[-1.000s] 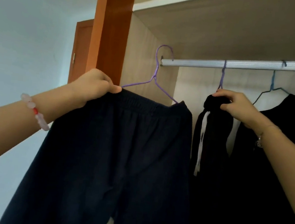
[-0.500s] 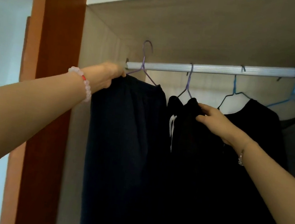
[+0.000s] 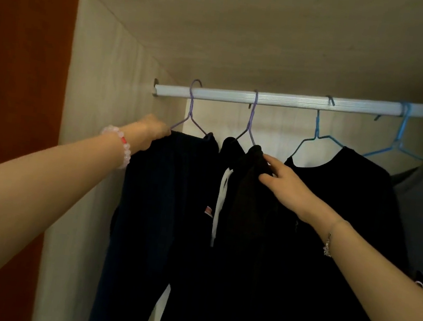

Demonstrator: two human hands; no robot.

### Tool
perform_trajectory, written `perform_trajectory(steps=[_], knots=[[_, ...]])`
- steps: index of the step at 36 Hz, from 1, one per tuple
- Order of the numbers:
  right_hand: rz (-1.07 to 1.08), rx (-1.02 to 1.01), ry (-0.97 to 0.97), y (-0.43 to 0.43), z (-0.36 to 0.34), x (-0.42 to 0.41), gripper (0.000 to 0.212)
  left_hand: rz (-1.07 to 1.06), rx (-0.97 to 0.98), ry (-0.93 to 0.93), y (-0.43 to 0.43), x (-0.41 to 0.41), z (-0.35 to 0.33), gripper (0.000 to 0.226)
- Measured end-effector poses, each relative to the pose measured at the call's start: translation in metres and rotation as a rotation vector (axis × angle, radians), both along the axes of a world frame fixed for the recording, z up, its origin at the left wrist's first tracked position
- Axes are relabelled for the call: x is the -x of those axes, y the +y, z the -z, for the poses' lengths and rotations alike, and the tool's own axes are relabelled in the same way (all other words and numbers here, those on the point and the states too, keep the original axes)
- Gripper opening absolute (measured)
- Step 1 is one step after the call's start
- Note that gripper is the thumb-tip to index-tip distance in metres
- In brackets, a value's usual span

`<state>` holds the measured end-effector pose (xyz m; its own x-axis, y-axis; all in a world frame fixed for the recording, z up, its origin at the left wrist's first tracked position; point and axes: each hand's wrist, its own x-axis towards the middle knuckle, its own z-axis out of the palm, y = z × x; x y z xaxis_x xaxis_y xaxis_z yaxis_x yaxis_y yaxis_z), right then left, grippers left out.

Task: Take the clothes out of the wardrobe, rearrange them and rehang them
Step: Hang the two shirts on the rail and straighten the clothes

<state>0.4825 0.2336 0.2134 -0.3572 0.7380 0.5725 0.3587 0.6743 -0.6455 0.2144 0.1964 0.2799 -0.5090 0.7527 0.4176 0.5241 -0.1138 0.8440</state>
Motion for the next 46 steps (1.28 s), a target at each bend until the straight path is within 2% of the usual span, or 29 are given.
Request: perform_trajectory(steps=[2,6,11,14,16,17,18,20,23,24,26,29,32,36,38,41,44,46], knots=[[-0.005,0.018,0.016,-0.002,-0.001,0.002,0.054,-0.007,0.055,0.046,0.005,0.009,0.011,0.036],[0.012,0.041,0.044,-0.008,-0.003,0.009,0.054,-0.075,-0.004,0.180,0.009,0.020,0.017,0.030],[0.012,0.049,0.132,-0.019,-0.002,0.021,0.048,-0.123,0.031,0.357,0.002,0.022,0.014,0.028],[0.004,0.069,0.165,-0.025,-0.002,0.029,0.050,-0.287,0.036,0.673,-0.008,0.011,0.019,0.031],[0.004,0.072,0.161,-0.026,0.000,0.031,0.052,-0.394,-0.133,0.885,-0.014,-0.001,0.027,0.035],[0.008,0.070,0.150,-0.027,0.000,0.032,0.053,-0.378,-0.235,0.927,-0.018,-0.010,0.030,0.036],[0.013,0.073,0.133,-0.027,0.000,0.033,0.054,-0.308,-0.303,0.918,-0.021,-0.019,0.032,0.037],[0.000,0.098,0.107,-0.031,-0.001,0.032,0.057,-0.058,-0.312,0.754,-0.025,-0.040,0.031,0.037],[-0.079,0.197,0.124,-0.038,-0.002,0.026,0.051,0.347,-0.112,0.343,-0.033,-0.074,0.030,0.046],[-0.105,0.225,0.128,-0.040,-0.002,0.022,0.049,0.430,-0.045,0.259,-0.034,-0.082,0.031,0.048],[-0.129,0.231,0.115,-0.044,-0.001,0.013,0.044,0.521,0.035,0.205,-0.033,-0.094,0.033,0.052],[-0.014,0.084,0.077,-0.053,-0.001,-0.004,0.037,0.552,0.076,0.168,-0.025,-0.106,0.036,0.067],[0.198,-0.188,0.045,-0.056,-0.008,-0.029,0.033,0.579,0.093,0.134,-0.017,-0.114,0.040,0.067],[0.732,-0.496,-0.129,-0.064,-0.026,-0.074,0.037,0.581,0.058,0.104,-0.013,-0.119,0.043,0.056],[0.896,-0.427,-0.253,-0.069,-0.033,-0.094,0.043,0.577,0.045,0.106,-0.012,-0.120,0.044,0.053],[0.982,-0.175,-0.318,-0.061,-0.036,-0.115,0.041,0.578,0.019,0.111,-0.013,-0.119,0.046,0.050],[0.806,-0.072,-0.201,-0.049,-0.035,-0.123,0.022,0.576,0.011,0.110,-0.016,-0.117,0.048,0.045],[0.703,-0.028,-0.142,-0.046,-0.035,-0.120,0.026,0.575,0.016,0.111,-0.018,-0.115,0.049,0.044]])
